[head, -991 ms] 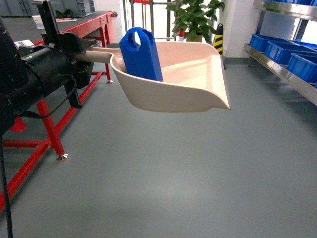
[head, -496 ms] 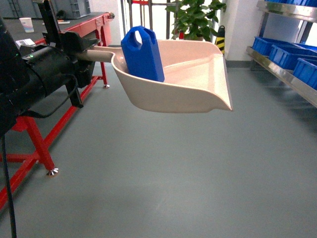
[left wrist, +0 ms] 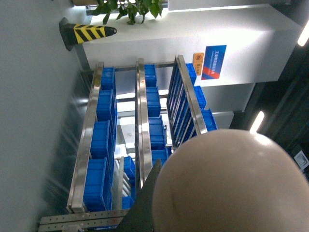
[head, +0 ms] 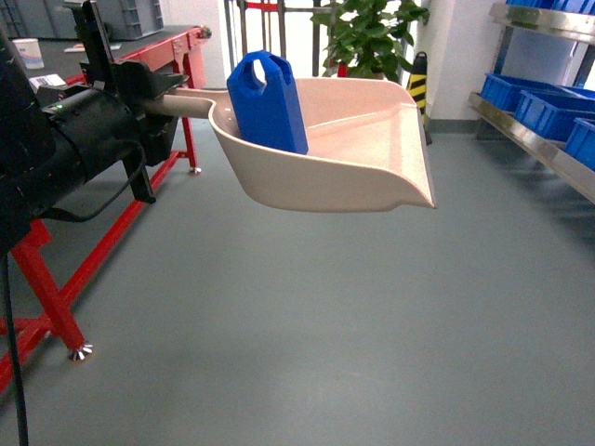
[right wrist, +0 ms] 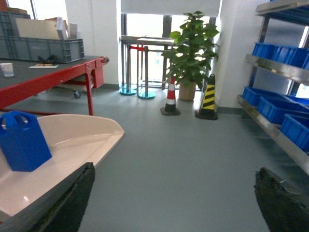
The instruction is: Place part in tray to right shelf
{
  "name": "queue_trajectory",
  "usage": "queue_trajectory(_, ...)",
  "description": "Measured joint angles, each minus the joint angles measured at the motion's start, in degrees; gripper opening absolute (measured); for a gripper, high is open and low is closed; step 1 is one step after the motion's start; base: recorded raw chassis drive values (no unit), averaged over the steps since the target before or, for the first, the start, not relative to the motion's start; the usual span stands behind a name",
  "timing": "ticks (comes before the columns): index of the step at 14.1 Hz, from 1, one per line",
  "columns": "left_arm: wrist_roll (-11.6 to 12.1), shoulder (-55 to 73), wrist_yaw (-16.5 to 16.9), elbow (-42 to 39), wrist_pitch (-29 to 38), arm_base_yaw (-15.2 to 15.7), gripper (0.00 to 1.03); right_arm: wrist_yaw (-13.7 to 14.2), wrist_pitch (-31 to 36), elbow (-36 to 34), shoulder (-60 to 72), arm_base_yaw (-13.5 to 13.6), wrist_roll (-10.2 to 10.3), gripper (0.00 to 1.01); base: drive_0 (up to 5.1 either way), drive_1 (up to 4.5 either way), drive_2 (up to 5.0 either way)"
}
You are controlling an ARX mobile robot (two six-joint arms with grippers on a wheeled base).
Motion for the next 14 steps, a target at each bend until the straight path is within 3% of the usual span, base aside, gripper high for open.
queue_trajectory(3,0.0,0.0,-0.39,0.0,-0.04,0.44,0.14,-0.15,-0.15,0.0,0.09,0.02,0.0,0.98,0.0,4.26,-4.3)
queue_trajectory(14,0.0,0.0,-0.02,0.11,0.04,0.04,0.14,0.02,-0.13,0.0,0.02,0.0,0.0,0.98,-1.8,-1.77,-1.8)
